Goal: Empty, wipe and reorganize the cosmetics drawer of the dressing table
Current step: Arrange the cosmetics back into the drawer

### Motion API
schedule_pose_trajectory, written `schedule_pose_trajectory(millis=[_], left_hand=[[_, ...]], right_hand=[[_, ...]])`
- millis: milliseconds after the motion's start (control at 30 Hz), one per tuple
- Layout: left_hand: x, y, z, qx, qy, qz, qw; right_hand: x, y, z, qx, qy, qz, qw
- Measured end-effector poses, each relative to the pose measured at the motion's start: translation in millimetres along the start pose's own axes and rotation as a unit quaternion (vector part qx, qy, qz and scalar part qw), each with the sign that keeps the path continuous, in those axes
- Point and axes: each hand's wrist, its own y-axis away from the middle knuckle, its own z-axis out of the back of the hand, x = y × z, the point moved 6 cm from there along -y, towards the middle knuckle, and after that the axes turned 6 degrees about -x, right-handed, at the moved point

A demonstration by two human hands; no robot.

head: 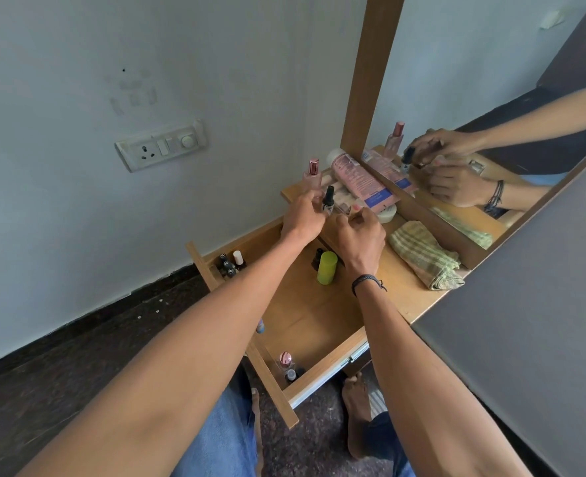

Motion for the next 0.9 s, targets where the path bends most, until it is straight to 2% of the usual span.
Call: schedule_pose_trajectory(millis=[200,367,567,700,900], left_hand=[[-1,-11,-13,0.01,-0.029,-0.014,0.999],[4,-9,-12,-0.017,-0.033,-0.021,0.999],[23,17,23,-0.073,0.003,-0.008,0.997],[57,50,50,-0.094,-0.02,0.017,0.995],[95,86,50,-0.043,-0.051,0.051,0.996]], right_hand=[[1,0,4,-0.003,-0.013,-0.01,1.0],[2,1,5,-0.005,-0.013,-0.016,1.0],[6,5,4,0.013,0.003,-0.027,1.0],[13,10,7,0.042,0.005,-0.023,0.999],[17,24,9,0.114,0.011,0.014,0.993]])
